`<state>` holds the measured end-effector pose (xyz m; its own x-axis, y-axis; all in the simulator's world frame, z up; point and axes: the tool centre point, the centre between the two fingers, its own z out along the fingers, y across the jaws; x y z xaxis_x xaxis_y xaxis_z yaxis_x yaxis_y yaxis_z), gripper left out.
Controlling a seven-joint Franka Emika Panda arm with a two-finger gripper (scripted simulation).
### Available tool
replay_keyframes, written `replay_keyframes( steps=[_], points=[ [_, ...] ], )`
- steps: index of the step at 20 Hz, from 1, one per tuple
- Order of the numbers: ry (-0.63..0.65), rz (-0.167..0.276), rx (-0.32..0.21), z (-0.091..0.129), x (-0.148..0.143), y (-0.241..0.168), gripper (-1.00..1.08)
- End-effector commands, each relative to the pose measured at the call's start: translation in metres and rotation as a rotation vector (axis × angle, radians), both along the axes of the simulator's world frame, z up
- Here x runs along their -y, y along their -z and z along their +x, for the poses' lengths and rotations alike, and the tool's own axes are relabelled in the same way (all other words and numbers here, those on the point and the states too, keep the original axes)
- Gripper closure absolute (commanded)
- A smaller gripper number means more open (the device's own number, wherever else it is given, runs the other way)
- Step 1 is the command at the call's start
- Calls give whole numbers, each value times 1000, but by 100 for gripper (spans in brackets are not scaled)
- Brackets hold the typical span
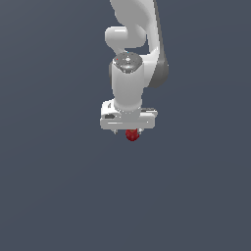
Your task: Pick up the object and move it to a goal position.
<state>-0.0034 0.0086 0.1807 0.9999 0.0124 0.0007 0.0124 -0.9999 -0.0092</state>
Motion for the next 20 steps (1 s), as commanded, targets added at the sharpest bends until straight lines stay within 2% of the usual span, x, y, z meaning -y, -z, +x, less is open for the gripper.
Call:
replay_keyframes(
  steps=[1,4,10,20],
  points=[
    [0,0,0,0,0,0,-92],
    [13,-2,-5,-1,7,1,-92],
    [76,-10,-29,-8,39,7,-92],
    [13,-10,-26,-14,31,15,-92]
  ],
)
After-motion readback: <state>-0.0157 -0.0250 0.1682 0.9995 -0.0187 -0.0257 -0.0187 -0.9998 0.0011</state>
